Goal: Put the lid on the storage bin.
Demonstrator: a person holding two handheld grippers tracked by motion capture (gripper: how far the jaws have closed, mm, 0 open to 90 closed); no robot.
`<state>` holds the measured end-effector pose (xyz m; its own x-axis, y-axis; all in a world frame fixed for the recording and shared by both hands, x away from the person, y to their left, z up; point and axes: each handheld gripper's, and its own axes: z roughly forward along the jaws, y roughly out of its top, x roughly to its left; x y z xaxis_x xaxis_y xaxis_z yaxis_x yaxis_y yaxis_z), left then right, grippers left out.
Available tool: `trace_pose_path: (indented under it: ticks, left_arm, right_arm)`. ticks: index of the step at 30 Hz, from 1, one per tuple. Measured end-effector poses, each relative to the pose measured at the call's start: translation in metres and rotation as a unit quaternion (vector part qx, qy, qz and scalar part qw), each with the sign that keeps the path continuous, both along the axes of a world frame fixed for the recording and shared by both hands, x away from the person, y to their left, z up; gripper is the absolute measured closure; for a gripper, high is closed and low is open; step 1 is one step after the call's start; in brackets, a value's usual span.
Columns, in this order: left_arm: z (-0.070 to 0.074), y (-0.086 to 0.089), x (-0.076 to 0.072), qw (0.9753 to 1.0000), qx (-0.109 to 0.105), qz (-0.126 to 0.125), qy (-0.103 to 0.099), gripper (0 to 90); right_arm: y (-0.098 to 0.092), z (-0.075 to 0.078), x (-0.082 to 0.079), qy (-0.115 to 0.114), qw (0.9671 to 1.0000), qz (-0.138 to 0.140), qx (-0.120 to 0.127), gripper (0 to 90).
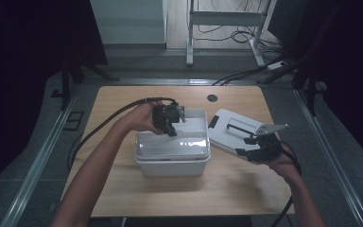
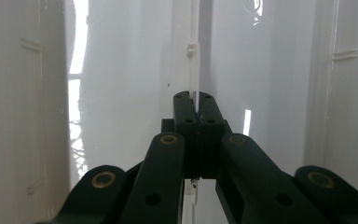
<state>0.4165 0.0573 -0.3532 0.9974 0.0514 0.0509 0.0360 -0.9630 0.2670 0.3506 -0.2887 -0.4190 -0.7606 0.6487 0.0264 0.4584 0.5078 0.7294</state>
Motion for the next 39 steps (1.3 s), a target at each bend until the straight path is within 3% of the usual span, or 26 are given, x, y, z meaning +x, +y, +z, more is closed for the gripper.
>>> trace_pose_path:
  ticks: [6,11,18,24,30,34,39]
  left_arm:
    - [-0.006,0.002,0.001,1.0,-0.005,-0.001,0.005,89.2]
    - [-0.008,0.004,0.0,0.9997,-0.021,-0.01,0.008,80.8]
    - [-0.008,0.003,0.001,0.9997,-0.024,-0.003,0.002,88.5]
    - [-0.008,0.003,0.0,0.9997,-0.023,-0.004,0.0,89.4]
    - [-0.002,0.005,-0.002,0.9991,-0.04,-0.005,0.011,89.5]
    - [-0.007,0.003,-0.003,0.9996,-0.025,-0.004,0.014,89.3]
    - [-0.013,0.004,0.0,0.9991,-0.034,0.0,0.026,83.7]
  right_arm:
    - [0.0,0.0,0.0,0.001,1.0,-0.001,-0.001,39.0]
    - [0.0,-0.001,0.001,0.001,1.0,-0.002,-0.001,39.0]
    - [0.001,-0.002,0.001,0.001,1.0,-0.001,-0.004,39.0]
    - [0.0,-0.002,0.001,0.0,1.0,-0.004,-0.003,39.0]
    - [-0.001,0.0,0.001,-0.001,1.0,-0.005,-0.002,39.0]
    - [-0.001,0.0,0.001,-0.001,1.0,-0.005,-0.003,39.1]
    - [0.001,0.0,0.001,-0.002,1.0,-0.003,-0.005,39.1]
